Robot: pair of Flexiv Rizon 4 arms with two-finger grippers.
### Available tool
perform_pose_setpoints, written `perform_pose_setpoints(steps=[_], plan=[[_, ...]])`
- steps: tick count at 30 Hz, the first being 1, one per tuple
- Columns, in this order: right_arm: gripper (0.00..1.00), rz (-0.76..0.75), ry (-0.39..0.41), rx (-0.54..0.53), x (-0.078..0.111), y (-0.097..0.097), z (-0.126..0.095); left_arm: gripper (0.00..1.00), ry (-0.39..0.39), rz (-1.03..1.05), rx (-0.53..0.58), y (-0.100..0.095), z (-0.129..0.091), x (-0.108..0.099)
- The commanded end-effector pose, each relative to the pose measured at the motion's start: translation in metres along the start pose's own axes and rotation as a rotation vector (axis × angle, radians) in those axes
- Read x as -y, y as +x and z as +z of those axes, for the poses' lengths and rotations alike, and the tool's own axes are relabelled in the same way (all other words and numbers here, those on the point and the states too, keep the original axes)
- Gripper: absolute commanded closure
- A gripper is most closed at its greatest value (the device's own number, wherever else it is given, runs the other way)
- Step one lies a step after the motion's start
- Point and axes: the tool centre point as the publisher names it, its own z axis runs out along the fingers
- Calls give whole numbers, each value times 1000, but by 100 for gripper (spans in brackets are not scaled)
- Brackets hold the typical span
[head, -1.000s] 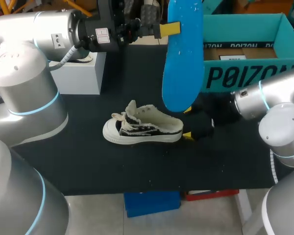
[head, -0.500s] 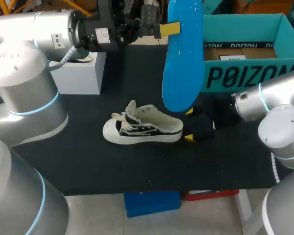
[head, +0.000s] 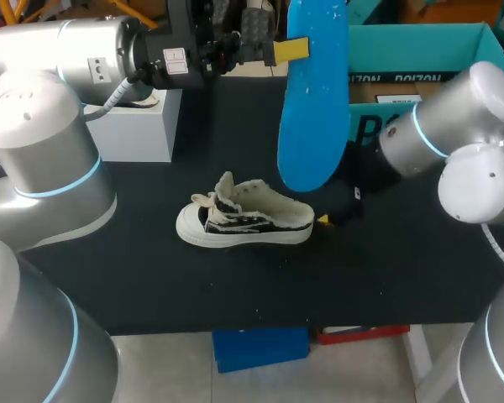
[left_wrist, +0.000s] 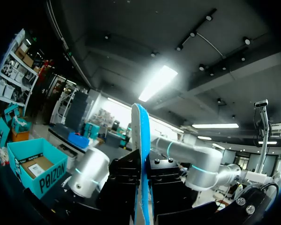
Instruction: Take the shoe out of the shoebox, open the shoe tongue, remove and reinsert the insole, then place the shoe into the shoebox
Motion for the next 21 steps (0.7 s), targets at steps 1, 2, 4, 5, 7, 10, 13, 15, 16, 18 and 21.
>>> perform_pose_setpoints(steps=[1,2,4,5,7,10,13,15,16,18,21], plan=[[0,-50,435,-20,-17,-6,10,100,2,1,4,0,1,-1],[0,-59,449,-22,-19,-7,12,100,2,1,4,0,1,-1],[0,-70,471,-27,-23,-9,14,100,2,1,4,0,1,-1],[0,-78,489,-30,-26,-10,17,100,2,1,4,0,1,-1],[0,-84,495,-36,-31,-12,20,100,2,1,4,0,1,-1],[0,-102,515,-53,-39,-14,25,100,2,1,4,0,1,-1],[0,-109,522,-64,-46,-15,29,100,2,1,4,0,1,-1],[0,-103,528,-67,-49,-17,31,100,2,1,4,0,1,-1],[0,-96,532,-68,-50,-18,32,100,2,1,4,0,1,-1],[0,-84,535,-66,-54,-19,33,100,2,1,4,0,1,-1],[0,-77,535,-68,-60,-21,36,100,2,1,4,0,1,-1]])
